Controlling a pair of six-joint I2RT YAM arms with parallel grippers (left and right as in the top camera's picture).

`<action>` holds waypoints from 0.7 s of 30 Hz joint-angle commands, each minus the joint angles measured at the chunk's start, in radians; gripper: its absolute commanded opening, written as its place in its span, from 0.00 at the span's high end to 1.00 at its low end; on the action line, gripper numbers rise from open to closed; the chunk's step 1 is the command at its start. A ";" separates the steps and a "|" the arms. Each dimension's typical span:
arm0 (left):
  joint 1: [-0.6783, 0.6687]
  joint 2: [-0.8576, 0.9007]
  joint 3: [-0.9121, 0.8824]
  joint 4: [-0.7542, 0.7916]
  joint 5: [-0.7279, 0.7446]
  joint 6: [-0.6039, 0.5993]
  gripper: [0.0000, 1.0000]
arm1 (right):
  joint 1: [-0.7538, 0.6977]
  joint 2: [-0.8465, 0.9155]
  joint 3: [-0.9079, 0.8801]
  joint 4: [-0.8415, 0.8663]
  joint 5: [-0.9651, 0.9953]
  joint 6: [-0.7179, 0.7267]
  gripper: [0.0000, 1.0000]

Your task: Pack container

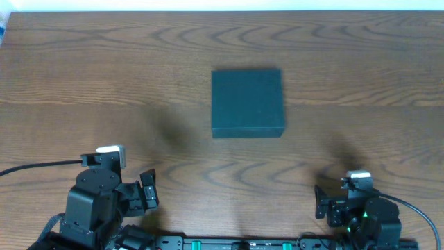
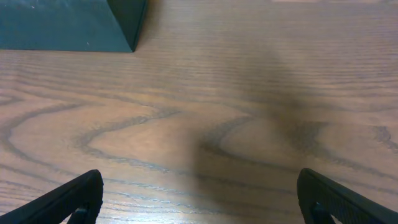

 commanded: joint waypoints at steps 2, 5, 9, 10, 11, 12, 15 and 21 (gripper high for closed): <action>-0.004 -0.002 -0.008 -0.003 0.008 0.014 0.05 | -0.008 -0.008 -0.006 -0.006 -0.011 -0.001 0.01; -0.004 -0.002 -0.008 -0.003 0.008 0.014 0.05 | -0.008 -0.008 -0.006 -0.006 -0.011 -0.001 0.01; -0.004 -0.002 -0.008 -0.003 0.006 0.015 0.05 | -0.008 -0.008 -0.006 -0.006 -0.011 -0.001 0.01; -0.004 -0.002 -0.008 -0.003 -0.002 0.015 0.05 | -0.008 -0.008 -0.006 -0.006 -0.011 -0.001 0.01; -0.004 -0.002 -0.008 -0.003 -0.004 0.015 0.05 | -0.008 -0.008 -0.006 -0.006 -0.011 -0.001 0.01; -0.004 -0.002 -0.009 -0.003 -0.004 0.015 0.05 | -0.008 -0.008 -0.006 -0.006 -0.011 -0.001 0.01; 0.000 -0.009 -0.009 0.001 -0.010 0.036 0.05 | -0.008 -0.008 -0.006 -0.006 -0.011 -0.001 0.01; 0.057 -0.084 -0.124 0.235 0.060 0.333 0.05 | -0.008 -0.008 -0.006 -0.006 -0.011 -0.001 0.01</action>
